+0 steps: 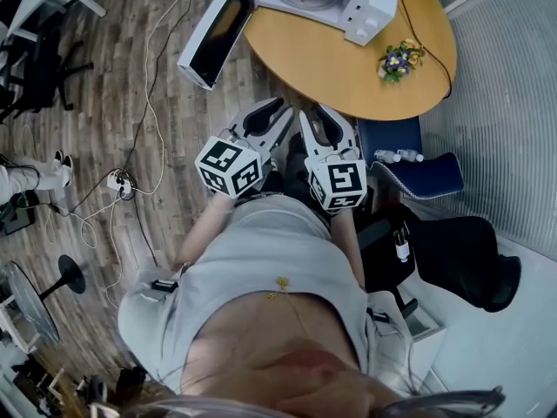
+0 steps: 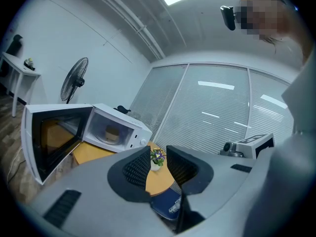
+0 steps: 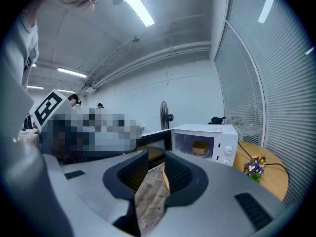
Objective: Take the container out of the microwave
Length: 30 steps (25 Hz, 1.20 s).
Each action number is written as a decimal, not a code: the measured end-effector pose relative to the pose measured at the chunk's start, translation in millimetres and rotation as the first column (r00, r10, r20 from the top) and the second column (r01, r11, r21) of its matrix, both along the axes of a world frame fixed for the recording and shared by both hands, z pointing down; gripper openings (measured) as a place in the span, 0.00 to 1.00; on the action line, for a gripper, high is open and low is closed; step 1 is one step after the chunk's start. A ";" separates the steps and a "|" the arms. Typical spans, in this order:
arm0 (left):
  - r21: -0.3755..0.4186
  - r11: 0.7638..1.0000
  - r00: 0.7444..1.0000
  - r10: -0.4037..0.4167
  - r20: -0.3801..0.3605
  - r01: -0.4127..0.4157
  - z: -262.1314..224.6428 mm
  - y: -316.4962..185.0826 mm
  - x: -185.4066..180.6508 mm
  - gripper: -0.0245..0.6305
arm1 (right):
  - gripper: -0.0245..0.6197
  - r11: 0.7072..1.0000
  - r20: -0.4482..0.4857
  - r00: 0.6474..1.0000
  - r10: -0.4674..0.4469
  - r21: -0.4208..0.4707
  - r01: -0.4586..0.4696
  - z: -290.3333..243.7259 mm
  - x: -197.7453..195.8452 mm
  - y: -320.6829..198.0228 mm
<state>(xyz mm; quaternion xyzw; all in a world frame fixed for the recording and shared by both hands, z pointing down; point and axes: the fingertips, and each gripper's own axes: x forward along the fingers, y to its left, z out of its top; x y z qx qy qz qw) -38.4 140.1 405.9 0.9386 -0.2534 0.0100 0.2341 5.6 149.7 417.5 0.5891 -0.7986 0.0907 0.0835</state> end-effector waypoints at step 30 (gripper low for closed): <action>0.011 0.999 0.998 -0.053 0.017 0.053 -11.9 -111.2 45.3 0.19 | 0.21 0.997 0.016 0.997 -0.081 0.008 0.081 -8.0 40.0 -122.3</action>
